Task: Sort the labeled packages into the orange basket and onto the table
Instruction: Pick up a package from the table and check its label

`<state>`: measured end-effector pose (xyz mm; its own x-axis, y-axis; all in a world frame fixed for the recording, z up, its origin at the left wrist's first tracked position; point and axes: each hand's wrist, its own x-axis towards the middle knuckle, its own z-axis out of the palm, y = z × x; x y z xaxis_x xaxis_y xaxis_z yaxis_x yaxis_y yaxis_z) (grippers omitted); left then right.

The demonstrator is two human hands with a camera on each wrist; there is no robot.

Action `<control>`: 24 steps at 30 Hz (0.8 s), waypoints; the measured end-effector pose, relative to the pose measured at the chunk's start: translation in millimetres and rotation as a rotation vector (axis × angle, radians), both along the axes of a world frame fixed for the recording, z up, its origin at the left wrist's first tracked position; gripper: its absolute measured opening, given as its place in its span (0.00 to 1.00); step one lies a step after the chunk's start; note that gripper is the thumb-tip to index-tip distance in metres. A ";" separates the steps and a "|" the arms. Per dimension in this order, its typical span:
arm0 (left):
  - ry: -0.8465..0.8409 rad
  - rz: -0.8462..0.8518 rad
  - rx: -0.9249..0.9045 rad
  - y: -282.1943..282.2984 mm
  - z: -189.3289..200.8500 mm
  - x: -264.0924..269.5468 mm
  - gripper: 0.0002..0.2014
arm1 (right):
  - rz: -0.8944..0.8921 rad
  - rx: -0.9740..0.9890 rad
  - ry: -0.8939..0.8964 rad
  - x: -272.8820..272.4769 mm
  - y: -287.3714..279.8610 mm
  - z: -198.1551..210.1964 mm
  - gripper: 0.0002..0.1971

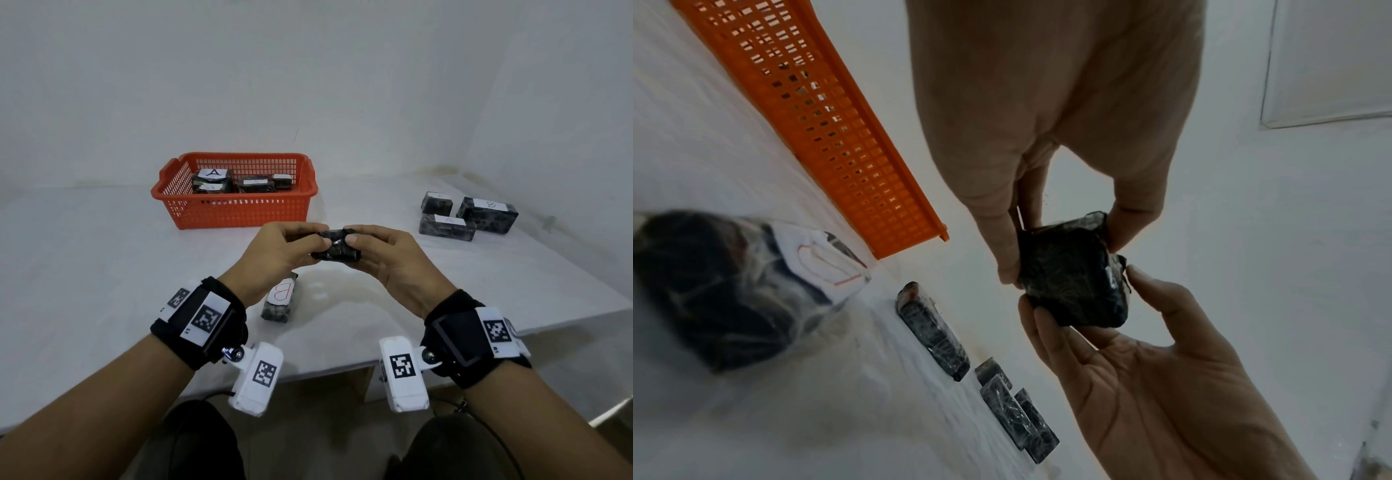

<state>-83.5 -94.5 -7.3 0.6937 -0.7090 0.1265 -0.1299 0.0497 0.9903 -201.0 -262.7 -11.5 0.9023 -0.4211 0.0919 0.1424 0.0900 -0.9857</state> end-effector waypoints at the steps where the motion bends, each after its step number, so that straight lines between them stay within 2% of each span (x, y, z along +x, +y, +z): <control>1: 0.007 -0.014 0.009 0.2 0.6 1.0 0.25 | -0.002 -0.007 -0.002 0.2 0.3 -0.7 0.14; 6: 0.058 -0.065 0.024 0.6 0.2 5.6 0.27 | -0.050 -0.036 -0.022 2.5 2.0 -2.9 0.12; 10: -0.075 -0.028 0.062 4.6 2.8 9.4 0.29 | 0.059 0.046 -0.009 1.4 3.6 1.6 0.18; 13: -0.119 -0.061 0.078 9.9 6.1 11.7 0.28 | 0.067 0.117 0.038 3.1 3.7 7.5 0.12; 17: -0.138 -0.144 0.107 14.9 8.3 19.0 0.28 | 0.098 0.088 0.151 12.4 4.4 9.2 0.12; 20: -0.064 -0.113 0.059 15.5 8.4 29.8 0.28 | 0.066 0.144 0.135 24.7 5.7 13.9 0.07; 22: 0.018 -0.063 0.037 17.2 9.6 39.3 0.22 | 0.018 0.212 0.096 37.2 7.2 20.2 0.03; 24: 0.095 -0.008 0.017 21.0 13.3 50.2 0.15 | -0.017 0.216 0.079 53.3 11.2 27.0 0.06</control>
<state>-33.4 -73.5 6.0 0.6960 -0.7164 0.0484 -0.0351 0.0335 0.9988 -147.7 -251.4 15.5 0.8958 -0.4385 -0.0728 0.0688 0.2986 -0.9519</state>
